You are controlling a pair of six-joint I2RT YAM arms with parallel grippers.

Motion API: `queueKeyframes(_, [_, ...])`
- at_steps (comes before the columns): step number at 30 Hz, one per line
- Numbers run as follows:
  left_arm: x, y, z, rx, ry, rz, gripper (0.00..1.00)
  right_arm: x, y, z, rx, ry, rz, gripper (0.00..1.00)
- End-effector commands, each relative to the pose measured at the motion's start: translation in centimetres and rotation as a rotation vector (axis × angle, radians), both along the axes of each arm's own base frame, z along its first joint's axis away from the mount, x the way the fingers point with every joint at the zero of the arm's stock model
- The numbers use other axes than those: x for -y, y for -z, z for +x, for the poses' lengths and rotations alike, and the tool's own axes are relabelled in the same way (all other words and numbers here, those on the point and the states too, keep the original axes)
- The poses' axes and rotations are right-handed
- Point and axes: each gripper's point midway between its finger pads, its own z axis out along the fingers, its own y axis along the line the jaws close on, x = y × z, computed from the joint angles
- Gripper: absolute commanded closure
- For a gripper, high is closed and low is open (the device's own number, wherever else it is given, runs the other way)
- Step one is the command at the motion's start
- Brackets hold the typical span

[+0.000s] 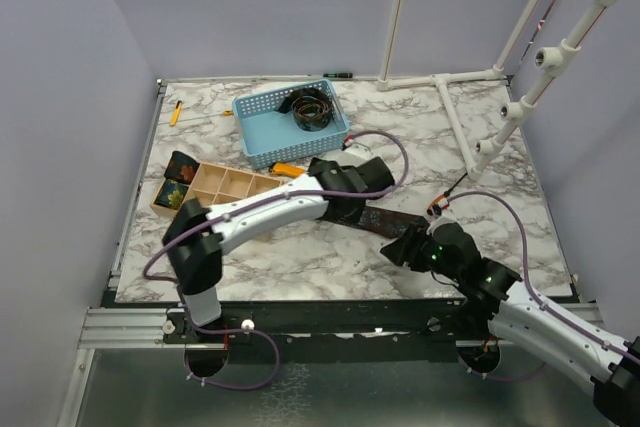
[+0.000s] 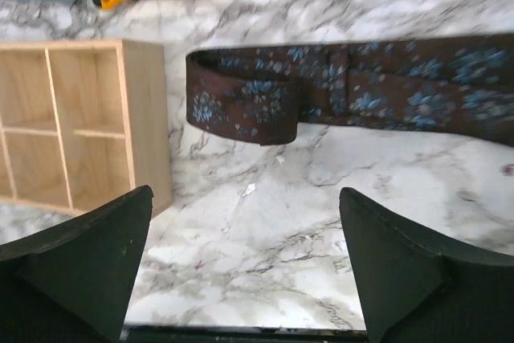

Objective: Roll the ties
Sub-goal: Roll the tie at the center of the board.

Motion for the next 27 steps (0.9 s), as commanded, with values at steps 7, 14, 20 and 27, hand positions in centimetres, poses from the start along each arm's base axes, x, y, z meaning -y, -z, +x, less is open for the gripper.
queueKeyframes(7, [-5.7,-10.9,5.2,0.216,-0.015,-0.752,0.01,0.0,-5.0,3.6,0.154,0.087,0.004,0.27])
queueKeyframes(14, [-5.1,-12.2,3.9,0.246,0.214,-0.948,0.01,-3.6,-7.7,4.1,0.201,-0.095,0.018,0.27])
queueKeyframes(20, [-5.3,-10.4,4.8,0.203,0.253,-0.936,0.01,-6.3,-6.7,5.8,0.126,-0.128,0.003,0.27])
queueKeyframes(27, [-6.9,-10.6,5.6,0.243,0.163,-0.980,0.02,-8.0,-7.4,11.5,0.126,-0.047,-0.146,0.30])
